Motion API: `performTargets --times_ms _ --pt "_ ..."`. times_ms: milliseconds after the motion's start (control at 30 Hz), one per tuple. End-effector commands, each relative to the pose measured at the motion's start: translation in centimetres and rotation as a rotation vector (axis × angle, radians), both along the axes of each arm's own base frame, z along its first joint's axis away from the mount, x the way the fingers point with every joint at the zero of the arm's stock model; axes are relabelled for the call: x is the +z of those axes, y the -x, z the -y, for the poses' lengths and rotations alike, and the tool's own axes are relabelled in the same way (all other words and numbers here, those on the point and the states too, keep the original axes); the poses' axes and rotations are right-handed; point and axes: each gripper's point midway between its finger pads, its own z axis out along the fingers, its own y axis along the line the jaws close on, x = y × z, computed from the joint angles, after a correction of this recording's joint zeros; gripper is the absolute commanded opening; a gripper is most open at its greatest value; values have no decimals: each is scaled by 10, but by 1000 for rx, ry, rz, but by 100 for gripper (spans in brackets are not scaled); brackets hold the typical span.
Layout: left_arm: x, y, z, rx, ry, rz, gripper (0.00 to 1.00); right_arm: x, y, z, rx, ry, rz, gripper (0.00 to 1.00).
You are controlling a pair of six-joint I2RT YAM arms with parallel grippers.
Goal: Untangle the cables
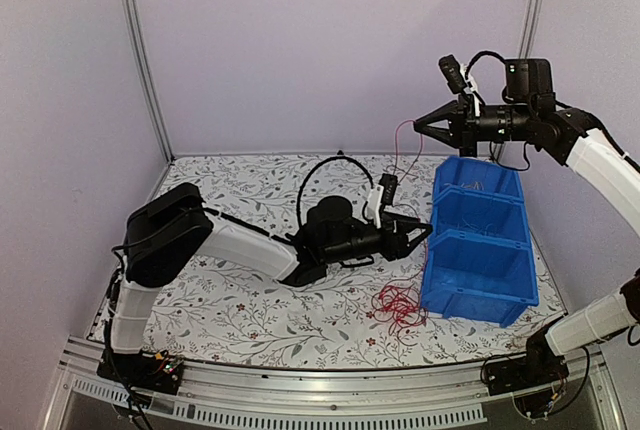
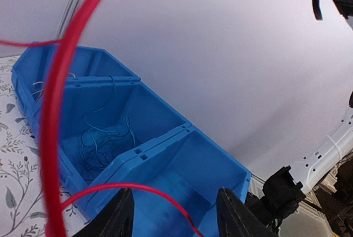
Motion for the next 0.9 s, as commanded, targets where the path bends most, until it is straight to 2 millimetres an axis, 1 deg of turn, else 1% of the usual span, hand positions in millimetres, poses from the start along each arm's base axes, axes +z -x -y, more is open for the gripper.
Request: performTargets --times_ms 0,33,100,133,167,233,267,300,367,433,533,600,667,700,733,767,800,867 --pt "-16 -5 5 -3 -25 -96 48 10 2 -6 23 -19 26 0" --pt "-18 -5 6 -5 -25 -106 45 10 2 -6 25 -19 29 0" --pt "-18 -2 9 -26 -18 -100 32 9 2 -6 28 -19 26 0" --pt "-17 -1 9 -34 -14 -97 21 7 2 -7 27 -19 25 0" --pt "-15 0 9 -35 -7 -94 13 6 1 -7 29 -19 22 0" --pt "-7 -1 4 -21 7 -83 0 2 0 -6 22 -15 18 0" --pt "-1 0 -1 -8 17 -73 0 -1 -1 -6 15 -10 15 0" --pt "1 0 -9 10 15 -66 0 -6 -3 -5 0 -3 16 3" --pt "21 -2 -26 55 28 -34 0 -17 -12 -1 -55 20 20 24" --pt "38 -8 -47 117 21 -8 0 -32 -19 3 -96 43 3 41" --pt "52 -22 -84 233 -17 -12 0 -60 -20 4 -102 73 -28 57" --pt "54 -33 -110 314 -40 -40 0 -82 -12 -2 -67 88 -66 63" --pt "51 -40 -131 376 -60 -69 0 -107 0 -15 -18 119 -86 66" --pt "49 -43 -140 402 -67 -83 0 -126 7 -21 4 148 -107 68" --pt "48 -44 -146 421 -72 -93 0 -140 15 -31 27 183 -94 69" --pt "46 -46 -153 447 -79 -102 0 -153 18 -35 35 210 -98 69" --pt "44 -47 -159 472 -83 -115 0 -163 25 -42 62 232 -93 70" --pt "40 -50 -171 519 -81 -136 0 -186 32 -52 105 261 -128 71"
